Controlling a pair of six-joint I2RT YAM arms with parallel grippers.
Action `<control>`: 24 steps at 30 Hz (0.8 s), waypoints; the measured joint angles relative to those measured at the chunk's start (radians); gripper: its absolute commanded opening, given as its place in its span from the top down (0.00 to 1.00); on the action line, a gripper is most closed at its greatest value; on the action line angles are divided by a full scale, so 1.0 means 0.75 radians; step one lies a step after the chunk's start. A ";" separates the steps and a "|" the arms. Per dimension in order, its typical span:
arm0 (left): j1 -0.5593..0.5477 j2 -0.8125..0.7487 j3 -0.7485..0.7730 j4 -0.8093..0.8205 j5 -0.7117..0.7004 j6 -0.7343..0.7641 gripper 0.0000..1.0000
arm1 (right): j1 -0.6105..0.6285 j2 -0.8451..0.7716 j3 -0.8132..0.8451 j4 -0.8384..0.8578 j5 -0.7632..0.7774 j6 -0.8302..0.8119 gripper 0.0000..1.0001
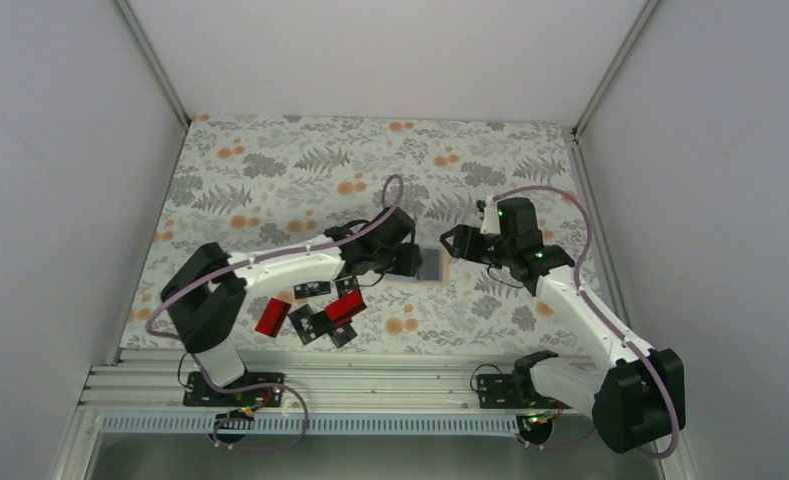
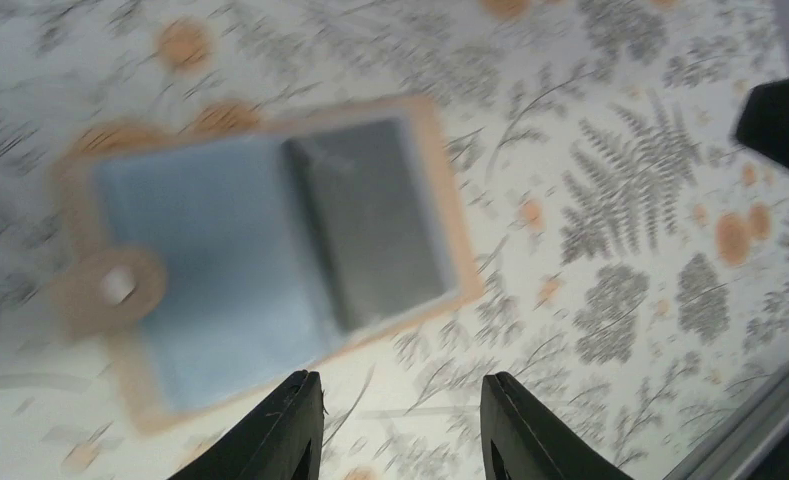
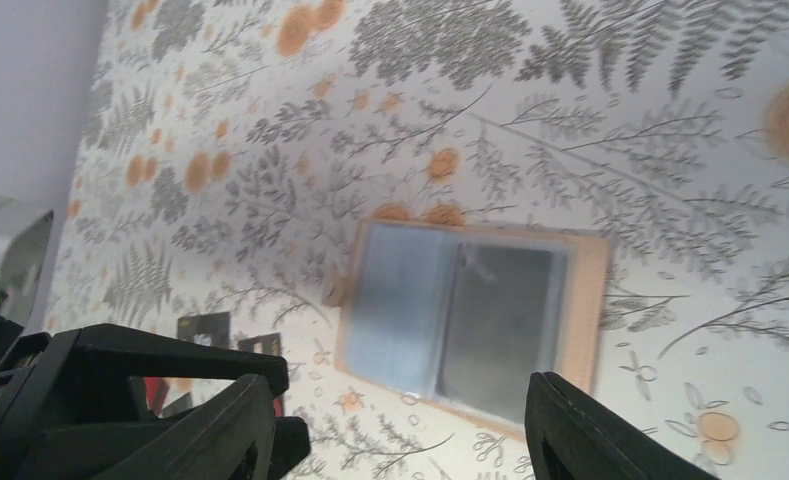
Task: Put the credit cards into the card holder
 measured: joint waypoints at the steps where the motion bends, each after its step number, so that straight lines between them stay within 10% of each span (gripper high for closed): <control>1: 0.000 -0.042 -0.043 -0.011 -0.018 -0.009 0.60 | 0.000 -0.004 -0.008 0.008 -0.022 0.000 0.35; 24: 0.084 -0.299 -0.534 -0.323 -0.274 -0.089 0.47 | 0.220 -0.038 -0.134 0.075 -0.121 0.067 0.36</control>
